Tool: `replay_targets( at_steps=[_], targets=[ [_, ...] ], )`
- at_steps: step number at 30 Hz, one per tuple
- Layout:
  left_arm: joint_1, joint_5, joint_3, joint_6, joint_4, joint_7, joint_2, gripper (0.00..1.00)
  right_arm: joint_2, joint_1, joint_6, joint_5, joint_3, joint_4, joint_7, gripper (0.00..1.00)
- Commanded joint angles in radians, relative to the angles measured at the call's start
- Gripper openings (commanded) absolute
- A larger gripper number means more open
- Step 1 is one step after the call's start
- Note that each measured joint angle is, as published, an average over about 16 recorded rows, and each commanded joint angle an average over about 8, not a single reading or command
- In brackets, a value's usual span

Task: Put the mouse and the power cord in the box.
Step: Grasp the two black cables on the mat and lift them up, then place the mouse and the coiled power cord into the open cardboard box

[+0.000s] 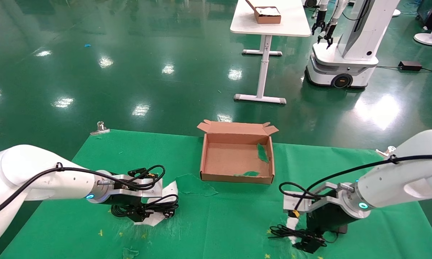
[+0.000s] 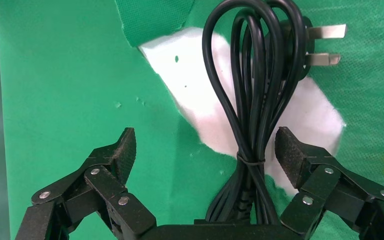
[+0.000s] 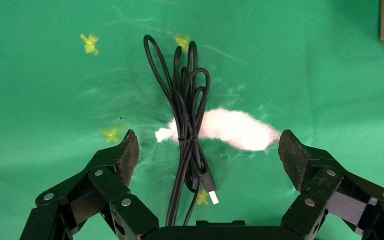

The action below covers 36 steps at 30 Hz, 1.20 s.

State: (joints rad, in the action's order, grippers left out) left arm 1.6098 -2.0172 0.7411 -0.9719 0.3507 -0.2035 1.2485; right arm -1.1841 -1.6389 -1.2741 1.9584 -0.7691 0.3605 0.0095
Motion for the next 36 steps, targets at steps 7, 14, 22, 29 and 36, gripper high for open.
replay_targets(
  at_steps=[7, 14, 22, 29, 36],
  targets=[
    [0.001, 0.001, 0.000, 0.001, -0.004, -0.002, 0.001, 0.00, -0.011, -0.003, 0.005, 0.001, -0.001, -0.023, -0.007, 0.97],
    [0.001, 0.001, 0.000, 0.001, -0.004, -0.002, 0.002, 0.00, -0.012, 0.004, 0.012, -0.004, 0.002, -0.035, -0.008, 0.75],
    [0.001, 0.002, -0.001, 0.001, -0.005, -0.003, 0.002, 0.00, -0.012, 0.005, 0.016, -0.005, 0.003, -0.041, -0.010, 0.00],
    [0.001, 0.002, 0.000, 0.001, -0.004, -0.003, 0.001, 0.00, -0.012, 0.005, 0.014, -0.005, 0.003, -0.036, -0.008, 0.00],
    [0.001, 0.001, 0.000, 0.001, -0.004, -0.002, 0.001, 0.00, -0.011, 0.005, 0.012, -0.005, 0.003, -0.032, -0.007, 0.00]
  ],
)
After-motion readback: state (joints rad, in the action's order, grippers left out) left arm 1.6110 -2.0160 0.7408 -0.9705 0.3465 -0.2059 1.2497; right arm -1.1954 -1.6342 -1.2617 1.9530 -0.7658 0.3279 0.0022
